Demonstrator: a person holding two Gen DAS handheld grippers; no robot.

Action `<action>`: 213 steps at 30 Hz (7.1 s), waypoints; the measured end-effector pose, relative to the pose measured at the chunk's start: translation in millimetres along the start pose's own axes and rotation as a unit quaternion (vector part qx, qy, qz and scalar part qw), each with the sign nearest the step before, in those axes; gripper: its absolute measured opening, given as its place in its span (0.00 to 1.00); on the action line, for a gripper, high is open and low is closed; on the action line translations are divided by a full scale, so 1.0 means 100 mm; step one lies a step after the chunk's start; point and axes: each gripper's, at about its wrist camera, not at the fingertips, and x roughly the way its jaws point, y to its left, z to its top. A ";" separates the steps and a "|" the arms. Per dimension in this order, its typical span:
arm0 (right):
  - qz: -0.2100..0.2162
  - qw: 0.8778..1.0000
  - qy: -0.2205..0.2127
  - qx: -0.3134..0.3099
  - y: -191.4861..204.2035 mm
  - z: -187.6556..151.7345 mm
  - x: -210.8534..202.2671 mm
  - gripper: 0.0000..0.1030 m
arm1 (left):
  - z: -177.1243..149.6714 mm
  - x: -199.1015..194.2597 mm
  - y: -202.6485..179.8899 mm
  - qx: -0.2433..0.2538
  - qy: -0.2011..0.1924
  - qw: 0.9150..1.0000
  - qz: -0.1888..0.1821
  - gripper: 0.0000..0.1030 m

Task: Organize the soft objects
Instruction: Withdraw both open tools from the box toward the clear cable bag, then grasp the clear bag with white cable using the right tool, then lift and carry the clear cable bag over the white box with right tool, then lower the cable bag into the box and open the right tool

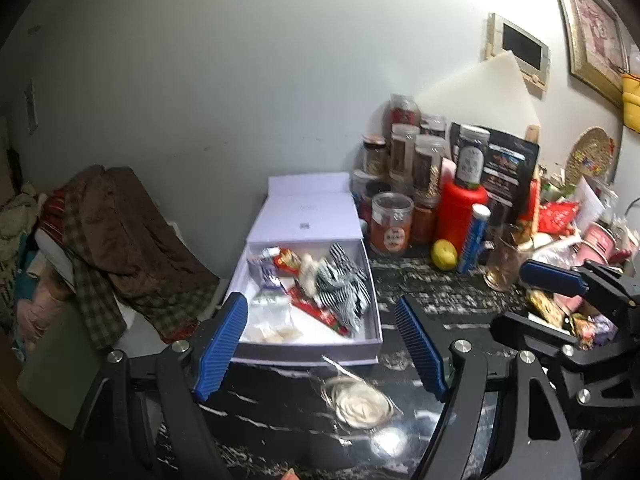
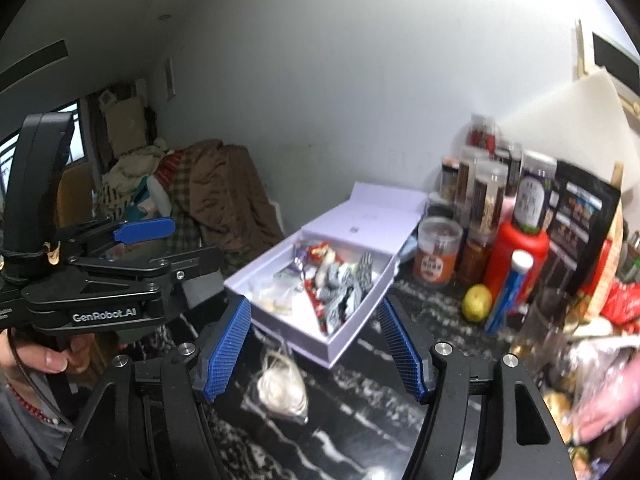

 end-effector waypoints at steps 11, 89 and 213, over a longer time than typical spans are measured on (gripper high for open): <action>0.017 0.998 0.065 0.018 0.09 -0.53 0.31 0.65 | -0.59 0.17 0.11 -0.015 0.056 0.998 -0.003 0.74; 0.077 0.987 0.143 0.010 0.04 -0.95 0.98 0.09 | -0.92 0.97 0.03 -0.012 0.137 0.977 -0.161 0.37; 0.077 0.985 0.151 -0.031 -0.29 -0.13 2.69 0.12 | -0.25 2.33 0.63 -0.008 0.146 0.986 -0.078 0.37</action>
